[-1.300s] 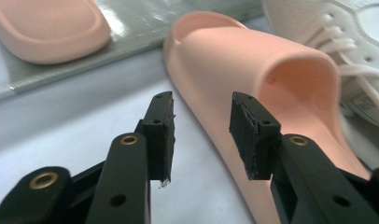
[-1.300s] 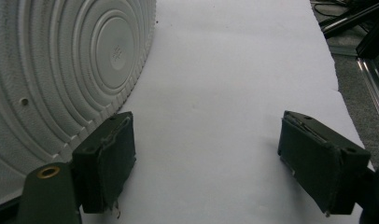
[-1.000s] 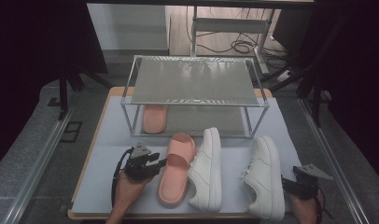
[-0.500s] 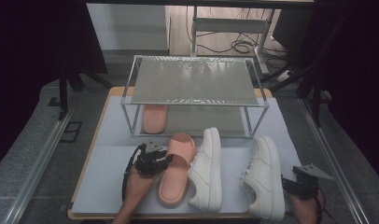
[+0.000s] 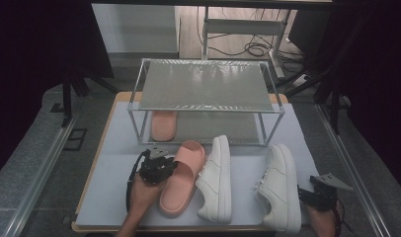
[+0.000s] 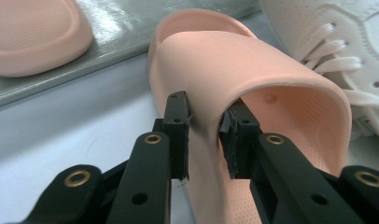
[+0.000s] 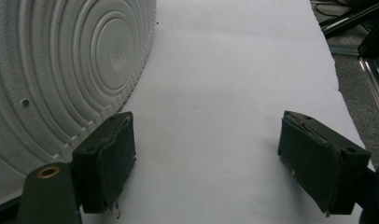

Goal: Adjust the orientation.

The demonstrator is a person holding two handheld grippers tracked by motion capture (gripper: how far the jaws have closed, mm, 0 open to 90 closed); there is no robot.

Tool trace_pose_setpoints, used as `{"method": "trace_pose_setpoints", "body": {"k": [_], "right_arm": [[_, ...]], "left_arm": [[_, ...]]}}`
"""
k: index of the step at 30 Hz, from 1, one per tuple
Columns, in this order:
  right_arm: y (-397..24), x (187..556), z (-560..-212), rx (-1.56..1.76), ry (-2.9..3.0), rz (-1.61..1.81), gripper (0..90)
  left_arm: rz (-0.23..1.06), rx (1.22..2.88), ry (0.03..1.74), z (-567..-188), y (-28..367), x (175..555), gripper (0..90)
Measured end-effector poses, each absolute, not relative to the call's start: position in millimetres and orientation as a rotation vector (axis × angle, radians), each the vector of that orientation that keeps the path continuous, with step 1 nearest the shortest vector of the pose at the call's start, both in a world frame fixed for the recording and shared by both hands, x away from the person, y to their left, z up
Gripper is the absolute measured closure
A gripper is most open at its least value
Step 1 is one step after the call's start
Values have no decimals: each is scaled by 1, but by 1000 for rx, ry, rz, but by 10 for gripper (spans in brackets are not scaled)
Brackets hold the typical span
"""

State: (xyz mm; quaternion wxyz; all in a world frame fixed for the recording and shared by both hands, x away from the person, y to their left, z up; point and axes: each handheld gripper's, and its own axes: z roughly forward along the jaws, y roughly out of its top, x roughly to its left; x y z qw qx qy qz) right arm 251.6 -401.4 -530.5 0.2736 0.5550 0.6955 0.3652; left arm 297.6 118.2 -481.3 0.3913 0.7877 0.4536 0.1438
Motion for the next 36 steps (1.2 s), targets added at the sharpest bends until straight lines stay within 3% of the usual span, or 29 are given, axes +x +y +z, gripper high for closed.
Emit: {"method": "trace_pose_setpoints", "body": {"k": [21, 36], "right_arm": [[-401, 252, -531, 1491, 1872, 978, 188], [-401, 252, -531, 1490, 1872, 979, 188]], "left_arm": [[405, 1933, 1193, -461, 137, 302, 780], [456, 1862, 1216, -443, 128, 328, 774]]}}
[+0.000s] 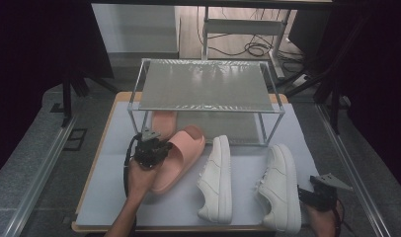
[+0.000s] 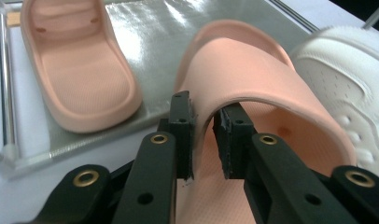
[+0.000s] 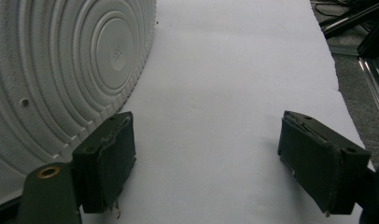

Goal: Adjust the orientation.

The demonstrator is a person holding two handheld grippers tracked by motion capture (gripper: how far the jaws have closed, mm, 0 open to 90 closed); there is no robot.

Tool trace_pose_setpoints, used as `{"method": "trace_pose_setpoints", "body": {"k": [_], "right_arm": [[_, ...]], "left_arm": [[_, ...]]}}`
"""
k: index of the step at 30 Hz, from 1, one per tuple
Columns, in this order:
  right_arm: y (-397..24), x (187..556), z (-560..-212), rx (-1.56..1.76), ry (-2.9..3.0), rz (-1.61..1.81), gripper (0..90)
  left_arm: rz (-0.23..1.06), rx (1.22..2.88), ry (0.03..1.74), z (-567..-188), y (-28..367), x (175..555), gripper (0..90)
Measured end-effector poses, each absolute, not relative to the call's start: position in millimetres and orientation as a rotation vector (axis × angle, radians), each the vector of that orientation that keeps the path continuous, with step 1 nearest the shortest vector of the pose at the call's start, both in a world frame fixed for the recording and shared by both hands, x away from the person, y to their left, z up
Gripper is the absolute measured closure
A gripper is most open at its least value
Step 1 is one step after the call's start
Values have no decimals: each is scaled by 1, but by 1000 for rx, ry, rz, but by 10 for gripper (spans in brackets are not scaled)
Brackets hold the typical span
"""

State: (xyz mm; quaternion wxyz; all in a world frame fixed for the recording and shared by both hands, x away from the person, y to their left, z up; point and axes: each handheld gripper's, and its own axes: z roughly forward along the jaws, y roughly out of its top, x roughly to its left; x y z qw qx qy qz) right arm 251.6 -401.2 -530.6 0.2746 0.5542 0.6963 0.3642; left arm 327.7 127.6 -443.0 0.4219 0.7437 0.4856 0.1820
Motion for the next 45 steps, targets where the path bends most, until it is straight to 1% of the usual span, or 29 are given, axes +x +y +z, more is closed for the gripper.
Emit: {"method": "trace_pose_setpoints", "body": {"k": [12, 23, 31, 34, 36, 41, 45], "right_arm": [[-401, 252, -531, 1495, 1867, 986, 188], [-402, 252, -531, 1495, 1868, 992, 188], [-403, 251, -531, 1498, 1868, 998, 188], [-403, 251, -531, 1498, 1868, 999, 188], [-403, 251, -531, 1498, 1868, 1000, 188], [-403, 251, -531, 1498, 1868, 1000, 188], [-403, 251, -531, 1498, 1867, 1001, 188]], "left_arm": [[487, 1818, 1260, -448, 111, 360, 771], [547, 1768, 1315, -458, 92, 388, 770], [611, 1719, 1351, -468, 81, 402, 767], [673, 1717, 1360, -472, 79, 404, 766], [692, 1728, 1359, -473, 79, 404, 762], [656, 1742, 1367, -480, 82, 405, 743], [643, 1752, 1339, -479, 86, 401, 706]]}}
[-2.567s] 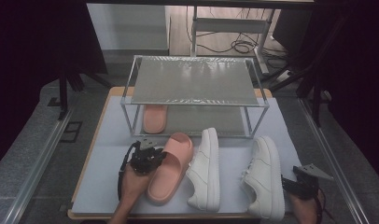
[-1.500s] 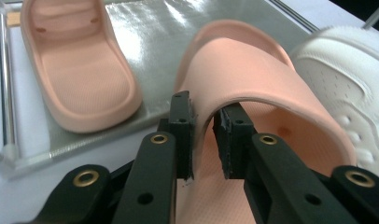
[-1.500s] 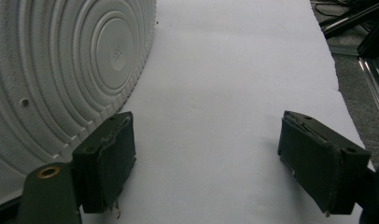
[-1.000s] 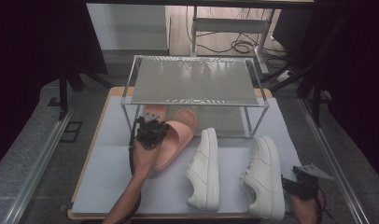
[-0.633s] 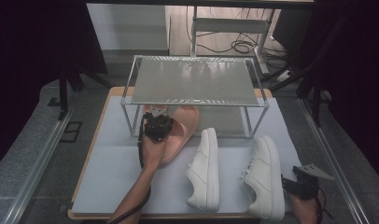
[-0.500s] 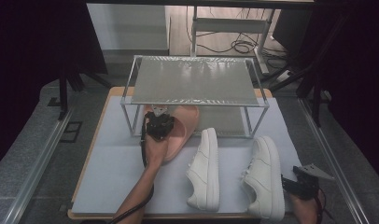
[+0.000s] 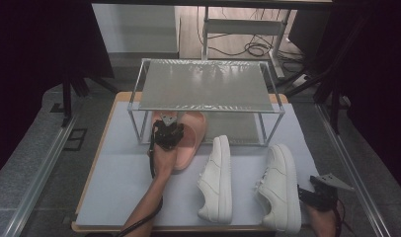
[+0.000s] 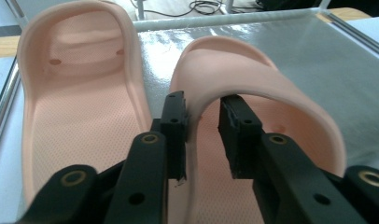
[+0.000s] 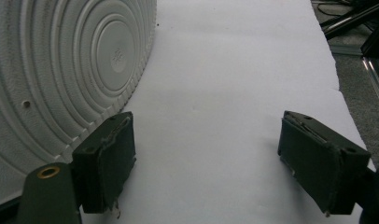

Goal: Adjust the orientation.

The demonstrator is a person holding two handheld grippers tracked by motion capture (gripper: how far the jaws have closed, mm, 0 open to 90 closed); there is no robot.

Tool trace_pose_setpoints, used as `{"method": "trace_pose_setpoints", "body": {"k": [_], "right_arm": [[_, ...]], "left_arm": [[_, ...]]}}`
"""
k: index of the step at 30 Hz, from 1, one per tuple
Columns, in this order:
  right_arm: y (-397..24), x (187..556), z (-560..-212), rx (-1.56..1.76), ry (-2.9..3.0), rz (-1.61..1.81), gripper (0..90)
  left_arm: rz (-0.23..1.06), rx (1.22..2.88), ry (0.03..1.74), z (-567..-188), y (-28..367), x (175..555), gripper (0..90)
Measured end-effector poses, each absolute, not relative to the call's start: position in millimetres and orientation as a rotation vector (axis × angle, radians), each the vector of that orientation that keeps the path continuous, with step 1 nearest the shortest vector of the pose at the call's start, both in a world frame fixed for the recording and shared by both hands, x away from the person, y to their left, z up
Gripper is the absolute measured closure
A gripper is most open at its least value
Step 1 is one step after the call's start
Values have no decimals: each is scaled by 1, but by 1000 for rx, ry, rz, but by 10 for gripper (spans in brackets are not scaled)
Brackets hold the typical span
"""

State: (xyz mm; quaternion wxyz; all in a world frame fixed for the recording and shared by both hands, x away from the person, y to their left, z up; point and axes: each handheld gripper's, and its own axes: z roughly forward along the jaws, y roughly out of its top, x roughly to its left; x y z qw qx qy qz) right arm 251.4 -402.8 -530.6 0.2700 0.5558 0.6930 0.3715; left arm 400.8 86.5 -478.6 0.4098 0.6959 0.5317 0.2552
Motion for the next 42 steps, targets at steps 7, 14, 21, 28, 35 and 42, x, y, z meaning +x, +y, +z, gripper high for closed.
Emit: {"method": "trace_pose_setpoints", "body": {"k": [7, 14, 21, 28, 35, 42], "right_arm": [[-403, 251, -531, 1497, 1867, 1000, 188], [-402, 251, -531, 1495, 1866, 997, 188], [-402, 251, -531, 1495, 1867, 994, 189], [-402, 251, -531, 1493, 1867, 989, 190], [-402, 251, -531, 1494, 1866, 989, 190], [-402, 251, -531, 1496, 1864, 992, 190]], "left_arm": [[610, 1800, 1259, -469, 96, 383, 665], [506, 1869, 1148, -463, 106, 356, 594], [417, 1894, 1086, -466, 122, 327, 548], [365, 1932, 1039, -468, 131, 302, 621], [355, 1991, 1020, -484, 129, 281, 776], [360, 1983, 1057, -496, 132, 281, 894]]}}
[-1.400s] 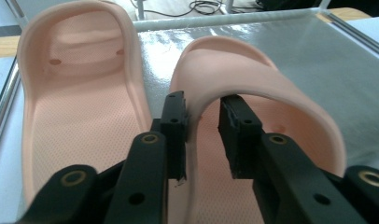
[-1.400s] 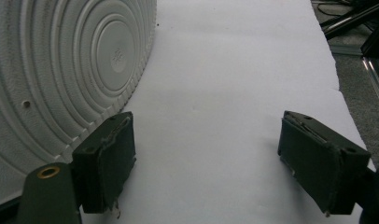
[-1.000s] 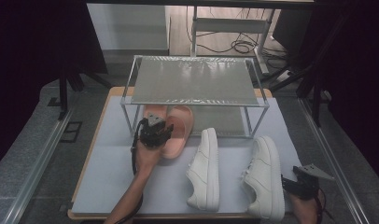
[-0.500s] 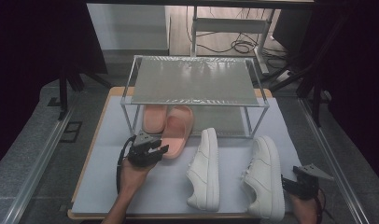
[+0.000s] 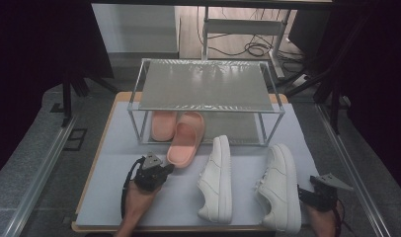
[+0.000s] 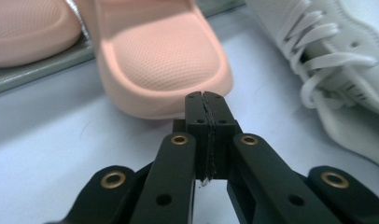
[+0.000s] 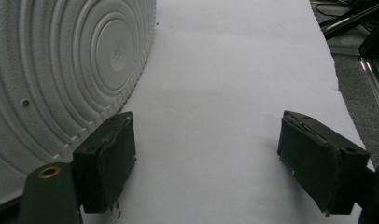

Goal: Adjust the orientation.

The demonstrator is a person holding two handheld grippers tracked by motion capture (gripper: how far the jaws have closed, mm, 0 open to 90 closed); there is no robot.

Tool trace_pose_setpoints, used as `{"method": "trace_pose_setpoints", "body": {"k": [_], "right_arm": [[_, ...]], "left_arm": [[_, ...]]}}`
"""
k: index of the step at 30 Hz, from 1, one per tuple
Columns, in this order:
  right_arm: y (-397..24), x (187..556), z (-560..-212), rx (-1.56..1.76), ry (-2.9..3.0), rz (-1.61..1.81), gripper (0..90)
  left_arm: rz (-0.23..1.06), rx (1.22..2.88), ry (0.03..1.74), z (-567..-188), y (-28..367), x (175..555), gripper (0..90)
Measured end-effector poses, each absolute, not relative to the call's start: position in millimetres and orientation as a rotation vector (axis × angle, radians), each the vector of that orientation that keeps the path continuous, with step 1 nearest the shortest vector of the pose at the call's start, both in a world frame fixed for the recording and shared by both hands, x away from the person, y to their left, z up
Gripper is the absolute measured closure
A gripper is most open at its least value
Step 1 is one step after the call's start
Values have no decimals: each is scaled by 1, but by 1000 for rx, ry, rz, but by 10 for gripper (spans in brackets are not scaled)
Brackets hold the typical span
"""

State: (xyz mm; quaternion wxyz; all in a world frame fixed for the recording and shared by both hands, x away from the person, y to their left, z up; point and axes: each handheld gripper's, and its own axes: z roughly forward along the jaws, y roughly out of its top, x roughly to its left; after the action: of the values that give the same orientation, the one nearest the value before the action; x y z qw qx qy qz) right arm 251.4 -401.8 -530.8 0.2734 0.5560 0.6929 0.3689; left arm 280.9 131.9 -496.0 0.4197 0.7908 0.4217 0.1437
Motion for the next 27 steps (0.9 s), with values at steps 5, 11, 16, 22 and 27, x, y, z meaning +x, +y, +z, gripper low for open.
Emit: {"method": "trace_pose_setpoints", "body": {"k": [5, 11, 16, 22, 27], "right_arm": [[-402, 251, -531, 1496, 1864, 993, 191], [-402, 251, -531, 1496, 1864, 994, 190], [-402, 251, -531, 1496, 1864, 995, 190], [-402, 251, -531, 1496, 1864, 996, 190], [-402, 251, -531, 1496, 1864, 997, 190]], "left_arm": [[360, 1987, 1070, -501, 129, 286, 894], [365, 1987, 1066, -502, 119, 292, 892], [383, 1988, 1068, -502, 112, 300, 881], [378, 1960, 1086, -505, 107, 311, 884], [395, 1962, 1093, -506, 103, 320, 884]]}}
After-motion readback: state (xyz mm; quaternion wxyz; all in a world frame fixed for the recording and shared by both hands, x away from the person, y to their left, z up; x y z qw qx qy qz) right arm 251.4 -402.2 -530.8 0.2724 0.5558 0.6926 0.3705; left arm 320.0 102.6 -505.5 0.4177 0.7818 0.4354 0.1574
